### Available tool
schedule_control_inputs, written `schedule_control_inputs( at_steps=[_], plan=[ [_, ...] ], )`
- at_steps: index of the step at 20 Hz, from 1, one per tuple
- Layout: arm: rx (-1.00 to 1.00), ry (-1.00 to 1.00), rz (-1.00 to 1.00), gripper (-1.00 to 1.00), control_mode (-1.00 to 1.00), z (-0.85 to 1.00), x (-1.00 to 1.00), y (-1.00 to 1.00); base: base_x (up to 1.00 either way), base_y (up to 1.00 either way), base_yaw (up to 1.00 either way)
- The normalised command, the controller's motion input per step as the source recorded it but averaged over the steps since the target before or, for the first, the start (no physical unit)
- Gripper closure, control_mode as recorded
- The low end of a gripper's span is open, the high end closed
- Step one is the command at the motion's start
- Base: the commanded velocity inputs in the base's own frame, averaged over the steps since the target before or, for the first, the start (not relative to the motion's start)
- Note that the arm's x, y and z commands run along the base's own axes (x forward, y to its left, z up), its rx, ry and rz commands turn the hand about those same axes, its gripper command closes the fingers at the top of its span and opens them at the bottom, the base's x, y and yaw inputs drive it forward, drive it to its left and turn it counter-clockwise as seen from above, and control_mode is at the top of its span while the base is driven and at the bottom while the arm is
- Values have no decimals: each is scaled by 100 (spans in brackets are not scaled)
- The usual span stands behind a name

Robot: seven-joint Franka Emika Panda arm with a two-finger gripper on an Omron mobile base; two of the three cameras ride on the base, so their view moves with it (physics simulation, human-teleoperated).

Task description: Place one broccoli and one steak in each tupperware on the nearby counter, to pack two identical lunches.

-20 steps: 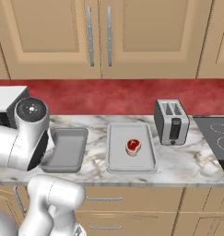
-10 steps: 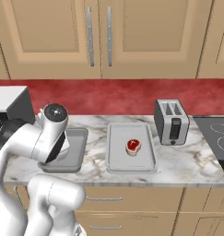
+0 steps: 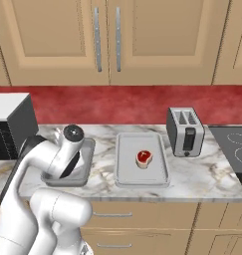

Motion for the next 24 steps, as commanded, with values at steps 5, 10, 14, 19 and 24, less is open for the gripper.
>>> schedule_control_inputs(
  at_steps=[5, 10, 14, 19, 24],
  plan=[
    [0, 17, 0, 100, -100, -36, 50, 7, 0, 0, 0],
    [0, 25, 3, 100, -100, -11, 55, 0, 0, 0, 0],
    [-3, 21, 4, 100, -100, -19, 45, 0, 0, 0, 0],
    [-8, 3, 3, 100, -100, -47, 28, 10, 0, 0, 0],
    [-9, -9, 0, 100, -100, -53, 15, 19, 0, 0, 0]
  ],
)
